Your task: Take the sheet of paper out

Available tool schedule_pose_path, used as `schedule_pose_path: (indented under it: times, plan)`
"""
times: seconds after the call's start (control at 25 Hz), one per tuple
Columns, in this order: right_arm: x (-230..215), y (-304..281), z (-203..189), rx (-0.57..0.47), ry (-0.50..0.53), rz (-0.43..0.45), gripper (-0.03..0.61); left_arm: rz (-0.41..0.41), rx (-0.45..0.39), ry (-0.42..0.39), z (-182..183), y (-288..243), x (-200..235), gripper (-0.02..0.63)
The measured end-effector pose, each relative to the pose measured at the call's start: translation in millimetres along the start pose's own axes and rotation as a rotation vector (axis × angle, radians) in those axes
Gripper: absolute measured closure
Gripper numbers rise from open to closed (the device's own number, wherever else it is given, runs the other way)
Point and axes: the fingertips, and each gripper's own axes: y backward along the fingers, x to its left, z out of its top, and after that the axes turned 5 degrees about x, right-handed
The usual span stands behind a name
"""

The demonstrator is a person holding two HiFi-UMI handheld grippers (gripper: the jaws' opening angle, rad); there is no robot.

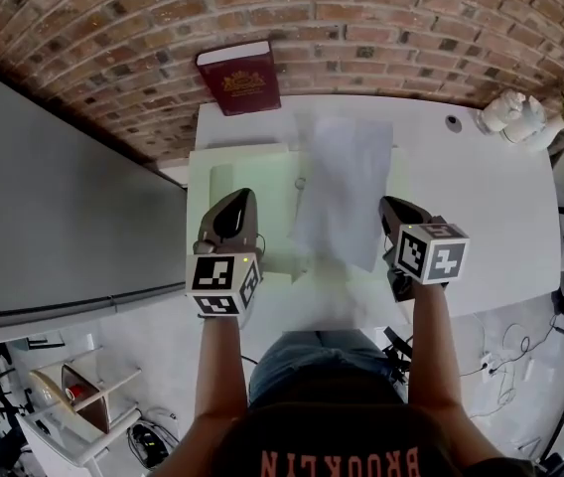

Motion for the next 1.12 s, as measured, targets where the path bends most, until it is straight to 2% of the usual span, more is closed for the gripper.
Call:
schedule_pose_path:
  times: [0.76,1.12]
  plan:
    - [81,73,36,-0.308,0.147,-0.129,0.577,-0.028,-0.136,-0.023,32,77,27,0.614]
    - [115,105,60,-0.475,0.187,-0.153,0.576,-0.023,-0.217,-0.012,50,102,30,0.614]
